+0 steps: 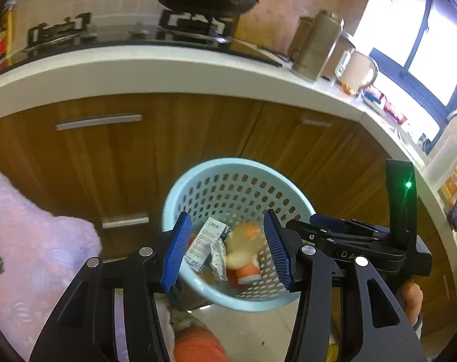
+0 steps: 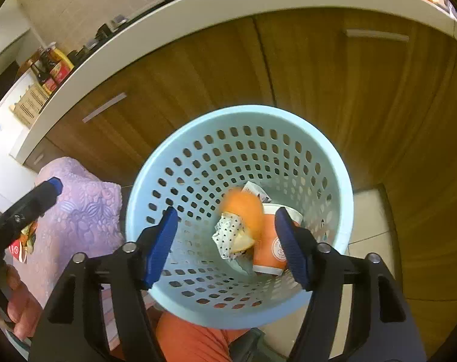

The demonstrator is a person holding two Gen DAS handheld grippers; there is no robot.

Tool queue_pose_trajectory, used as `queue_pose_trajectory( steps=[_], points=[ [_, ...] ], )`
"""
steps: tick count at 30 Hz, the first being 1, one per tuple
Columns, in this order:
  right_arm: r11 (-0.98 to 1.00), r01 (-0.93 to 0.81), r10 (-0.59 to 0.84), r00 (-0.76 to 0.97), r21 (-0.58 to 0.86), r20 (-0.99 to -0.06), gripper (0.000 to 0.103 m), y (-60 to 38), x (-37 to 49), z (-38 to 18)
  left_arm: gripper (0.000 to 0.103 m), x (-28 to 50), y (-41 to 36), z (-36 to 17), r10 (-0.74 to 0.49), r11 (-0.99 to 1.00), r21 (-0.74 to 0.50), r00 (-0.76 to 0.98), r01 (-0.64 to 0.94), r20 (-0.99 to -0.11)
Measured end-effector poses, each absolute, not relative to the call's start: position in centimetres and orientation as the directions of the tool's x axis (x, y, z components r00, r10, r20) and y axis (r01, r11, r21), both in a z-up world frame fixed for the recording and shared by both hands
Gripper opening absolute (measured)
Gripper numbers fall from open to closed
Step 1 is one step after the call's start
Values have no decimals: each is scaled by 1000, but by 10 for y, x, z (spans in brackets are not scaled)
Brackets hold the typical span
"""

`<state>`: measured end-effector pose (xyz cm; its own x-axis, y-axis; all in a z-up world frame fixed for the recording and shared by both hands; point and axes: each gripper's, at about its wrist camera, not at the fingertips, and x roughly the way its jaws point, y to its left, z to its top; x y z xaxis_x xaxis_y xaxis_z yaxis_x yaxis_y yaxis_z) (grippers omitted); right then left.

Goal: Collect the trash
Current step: 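Carry napkin and bread over the blue wastebasket and open both tools to drop them, then grasp the red paper cup with the left tool while the right tool grasps the bok choy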

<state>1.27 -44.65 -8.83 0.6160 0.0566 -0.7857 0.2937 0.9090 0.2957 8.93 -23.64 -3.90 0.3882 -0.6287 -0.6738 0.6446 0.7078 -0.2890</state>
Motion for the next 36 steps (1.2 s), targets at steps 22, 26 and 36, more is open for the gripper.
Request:
queue_pose_trajectory(
  steps=[22, 26, 36],
  points=[
    [964, -121, 238, 788, 236, -568, 64, -254, 14, 16, 67, 30, 14, 41, -453, 890, -289, 761, 354, -464],
    [957, -207, 286, 766, 201, -575, 64, -203, 22, 16, 70, 16, 73, 48, -330, 938, -256, 831, 234, -448],
    [936, -283, 351, 693, 211, -630, 64, -122, 56, -9, 70, 35, 177, 11, -193, 953, -303, 818, 25, -541]
  ],
)
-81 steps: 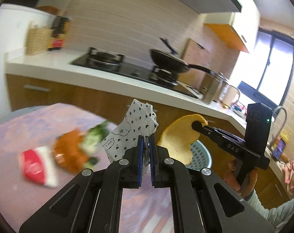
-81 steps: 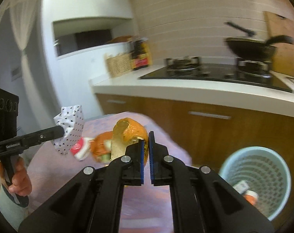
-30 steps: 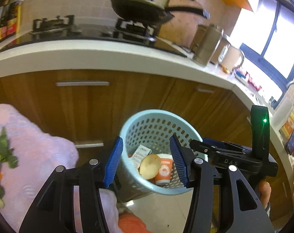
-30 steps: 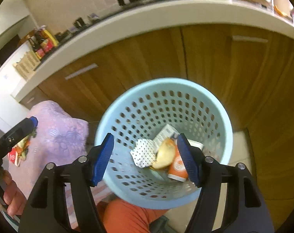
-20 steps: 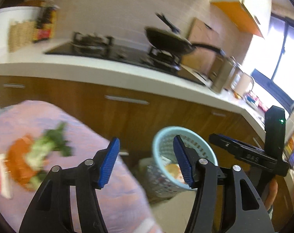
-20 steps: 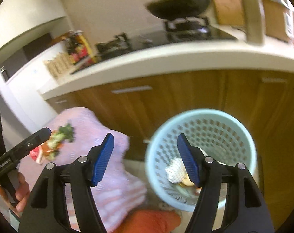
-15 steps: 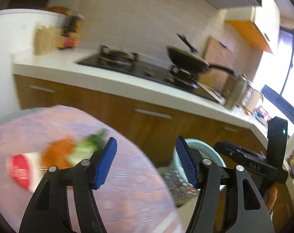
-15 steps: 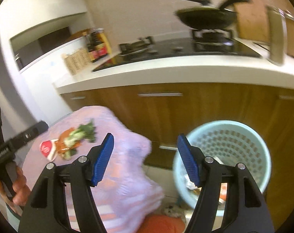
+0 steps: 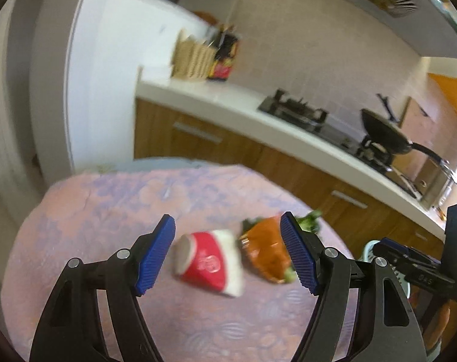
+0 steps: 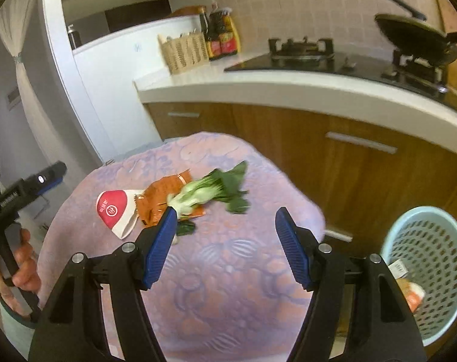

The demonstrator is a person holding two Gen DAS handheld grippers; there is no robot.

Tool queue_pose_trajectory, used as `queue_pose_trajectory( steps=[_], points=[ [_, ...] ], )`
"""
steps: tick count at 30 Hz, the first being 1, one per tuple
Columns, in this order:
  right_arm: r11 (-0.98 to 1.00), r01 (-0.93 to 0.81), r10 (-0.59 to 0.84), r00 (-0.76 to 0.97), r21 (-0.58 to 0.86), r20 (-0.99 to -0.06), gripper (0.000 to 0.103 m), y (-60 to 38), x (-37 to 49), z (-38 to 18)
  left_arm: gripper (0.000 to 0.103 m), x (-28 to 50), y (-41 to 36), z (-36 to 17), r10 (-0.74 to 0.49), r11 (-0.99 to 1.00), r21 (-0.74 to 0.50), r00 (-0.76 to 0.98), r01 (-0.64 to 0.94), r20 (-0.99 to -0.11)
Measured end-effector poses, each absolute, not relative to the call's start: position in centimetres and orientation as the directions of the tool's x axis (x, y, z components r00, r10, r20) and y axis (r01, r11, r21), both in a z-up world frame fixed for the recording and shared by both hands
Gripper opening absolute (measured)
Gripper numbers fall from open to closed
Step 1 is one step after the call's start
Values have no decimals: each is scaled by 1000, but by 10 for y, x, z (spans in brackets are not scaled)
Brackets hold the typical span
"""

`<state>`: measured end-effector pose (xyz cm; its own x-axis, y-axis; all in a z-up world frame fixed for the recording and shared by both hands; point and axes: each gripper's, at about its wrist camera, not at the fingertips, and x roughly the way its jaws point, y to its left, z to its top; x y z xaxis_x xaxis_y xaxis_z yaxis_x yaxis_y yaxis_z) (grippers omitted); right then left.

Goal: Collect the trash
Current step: 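Grasp the red paper cup with the left tool while the right tool grasps the bok choy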

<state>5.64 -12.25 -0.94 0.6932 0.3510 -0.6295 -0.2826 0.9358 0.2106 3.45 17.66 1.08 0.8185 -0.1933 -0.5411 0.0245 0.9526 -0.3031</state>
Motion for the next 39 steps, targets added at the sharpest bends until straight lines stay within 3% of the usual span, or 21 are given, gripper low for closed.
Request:
queue_pose_trajectory(
  steps=[11, 21, 23, 34, 36, 39],
  points=[
    [944, -257, 326, 662, 204, -675, 64, -86, 90, -31, 70, 75, 179, -51, -208, 944, -328, 726, -25, -655],
    [905, -181, 417, 550, 384, -724, 64, -84, 133, -58, 68, 85, 173, -76, -244, 941, -339, 664, -15, -707],
    [907, -153, 408, 547, 392, -731, 64, -82, 142, -61, 55, 86, 172, -77, -252, 938, -345, 659, -12, -708],
    [948, -84, 305, 524, 308, -795, 64, -48, 173, -72, 47, 82, 163, -75, -220, 953, -304, 679, -6, -701],
    [957, -90, 279, 537, 275, -796, 53, -47, 170, -71, 36, 80, 169, -74, -241, 941, -338, 685, -7, -687],
    [944, -98, 316, 545, 316, -777, 35, -55, 163, -70, 35, 77, 176, -70, -244, 932, -363, 703, -21, -668]
  ],
)
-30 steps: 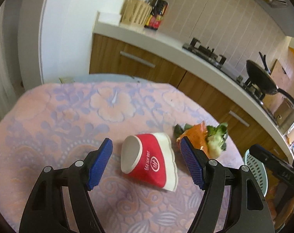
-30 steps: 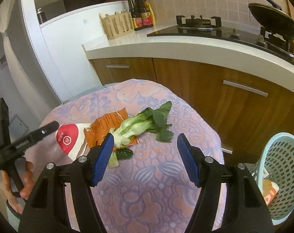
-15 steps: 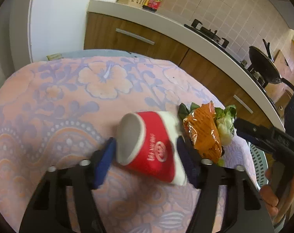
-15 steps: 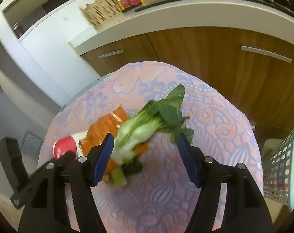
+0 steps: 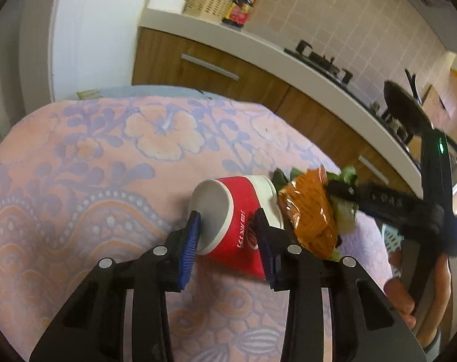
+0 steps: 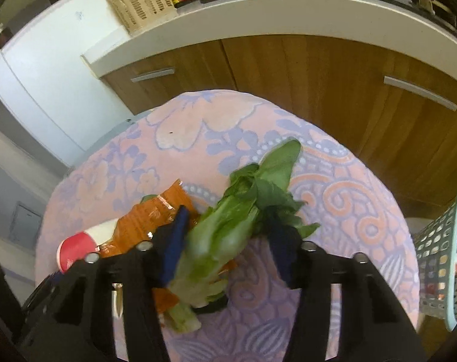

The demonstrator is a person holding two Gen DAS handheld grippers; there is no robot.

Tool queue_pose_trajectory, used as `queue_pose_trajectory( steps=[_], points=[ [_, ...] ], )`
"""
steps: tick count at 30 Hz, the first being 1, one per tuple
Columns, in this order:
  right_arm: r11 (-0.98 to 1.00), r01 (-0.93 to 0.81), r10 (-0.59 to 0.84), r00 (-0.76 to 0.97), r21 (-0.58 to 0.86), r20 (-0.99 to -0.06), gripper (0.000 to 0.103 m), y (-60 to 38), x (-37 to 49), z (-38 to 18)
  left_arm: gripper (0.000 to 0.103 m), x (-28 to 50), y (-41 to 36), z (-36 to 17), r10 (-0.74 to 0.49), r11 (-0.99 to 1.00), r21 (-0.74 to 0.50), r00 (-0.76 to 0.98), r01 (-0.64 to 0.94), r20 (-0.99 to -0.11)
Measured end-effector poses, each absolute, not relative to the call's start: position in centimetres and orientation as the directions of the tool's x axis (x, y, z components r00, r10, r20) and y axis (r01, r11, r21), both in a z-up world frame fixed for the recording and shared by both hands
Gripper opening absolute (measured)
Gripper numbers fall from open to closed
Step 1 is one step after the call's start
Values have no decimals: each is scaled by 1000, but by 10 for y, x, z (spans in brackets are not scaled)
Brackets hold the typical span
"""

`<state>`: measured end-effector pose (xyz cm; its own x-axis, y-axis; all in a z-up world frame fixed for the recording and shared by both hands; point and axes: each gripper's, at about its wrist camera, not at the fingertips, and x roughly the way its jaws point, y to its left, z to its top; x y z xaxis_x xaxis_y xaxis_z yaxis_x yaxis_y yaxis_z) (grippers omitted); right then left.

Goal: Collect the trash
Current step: 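Grasp the red paper cup with the left tool while the right tool grasps the bok choy, then carry cup and bok choy over the wastebasket and open both tools to drop them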

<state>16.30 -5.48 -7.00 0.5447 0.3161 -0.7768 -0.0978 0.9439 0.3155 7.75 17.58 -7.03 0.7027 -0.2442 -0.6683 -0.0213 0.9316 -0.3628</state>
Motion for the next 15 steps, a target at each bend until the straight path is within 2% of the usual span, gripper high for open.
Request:
queue_pose_trajectory(
  steps=[1, 3, 11, 15],
  points=[
    [938, -104, 332, 549, 332, -767, 24, -58, 160, -68, 35, 76, 178, -69, -240, 930, -367, 710, -28, -662],
    [925, -117, 360, 576, 361, -734, 24, -65, 152, -60, 35, 72, 185, -64, -243, 919, -391, 731, -36, -637],
    [922, -205, 380, 648, 329, -660, 24, -70, 115, -22, 35, 47, 199, -35, -286, 880, -475, 819, 19, -497],
    [925, -229, 373, 693, 302, -616, 24, -83, 93, -1, 35, 36, 183, -18, -311, 883, -464, 827, 69, -468]
  ],
)
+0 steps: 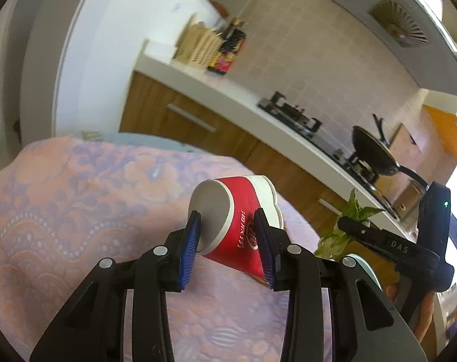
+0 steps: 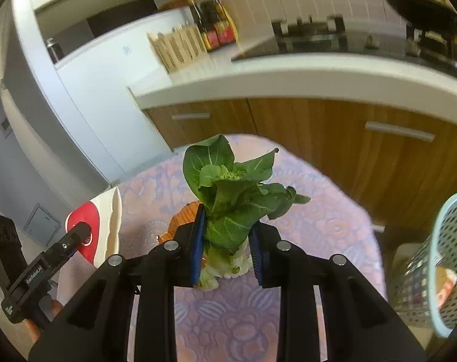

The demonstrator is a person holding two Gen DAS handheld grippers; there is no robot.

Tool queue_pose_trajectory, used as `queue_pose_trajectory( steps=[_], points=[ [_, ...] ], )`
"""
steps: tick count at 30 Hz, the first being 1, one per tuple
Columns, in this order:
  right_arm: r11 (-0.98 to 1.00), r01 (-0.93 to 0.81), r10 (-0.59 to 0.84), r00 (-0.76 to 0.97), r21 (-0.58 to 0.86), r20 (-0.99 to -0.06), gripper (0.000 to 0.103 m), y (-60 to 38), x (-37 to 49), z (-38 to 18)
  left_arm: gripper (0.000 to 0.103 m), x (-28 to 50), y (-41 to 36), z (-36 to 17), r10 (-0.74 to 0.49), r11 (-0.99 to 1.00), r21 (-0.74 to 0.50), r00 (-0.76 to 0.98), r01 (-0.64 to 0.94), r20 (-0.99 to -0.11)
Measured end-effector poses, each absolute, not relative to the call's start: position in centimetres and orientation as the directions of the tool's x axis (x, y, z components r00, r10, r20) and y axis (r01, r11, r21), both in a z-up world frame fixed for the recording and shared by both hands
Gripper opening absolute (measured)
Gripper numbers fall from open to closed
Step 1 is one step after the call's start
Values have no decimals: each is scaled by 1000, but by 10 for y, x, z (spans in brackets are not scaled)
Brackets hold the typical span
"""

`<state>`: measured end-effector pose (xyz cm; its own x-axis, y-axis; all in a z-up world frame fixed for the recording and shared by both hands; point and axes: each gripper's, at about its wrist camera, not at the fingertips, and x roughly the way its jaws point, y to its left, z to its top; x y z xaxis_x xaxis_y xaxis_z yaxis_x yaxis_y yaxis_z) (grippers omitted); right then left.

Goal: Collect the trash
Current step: 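Carry cup and bok choy over the wastebasket and open both tools to drop them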

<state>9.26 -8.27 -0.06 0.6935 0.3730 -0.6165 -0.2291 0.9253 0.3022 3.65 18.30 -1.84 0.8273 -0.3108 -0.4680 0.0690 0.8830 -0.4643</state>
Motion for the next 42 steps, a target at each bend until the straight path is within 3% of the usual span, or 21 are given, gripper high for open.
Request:
queue_pose_trajectory(
  steps=[6, 10, 19, 30, 42],
  points=[
    [930, -220, 354, 760, 296, -546, 23, -120, 57, 26, 35, 19, 141, 12, -387, 880, -434, 820, 193, -422],
    [968, -98, 207, 833, 231, -514, 23, -160, 34, 40, 35, 14, 102, 31, -428, 882, -385, 803, 272, -413],
    [957, 95, 56, 867, 273, -495, 23, -284, -3, 38, 35, 24, -13, 47, -526, 850, -297, 734, 435, -429],
    [873, 366, -96, 777, 323, -622, 24, -414, -15, -28, 35, 56, -175, 11, -595, 783, -231, 585, 578, -552],
    [804, 445, -15, 678, 394, -735, 28, -464, 5, -104, 35, 92, -265, -46, -552, 771, -197, 482, 605, -680]
  ],
)
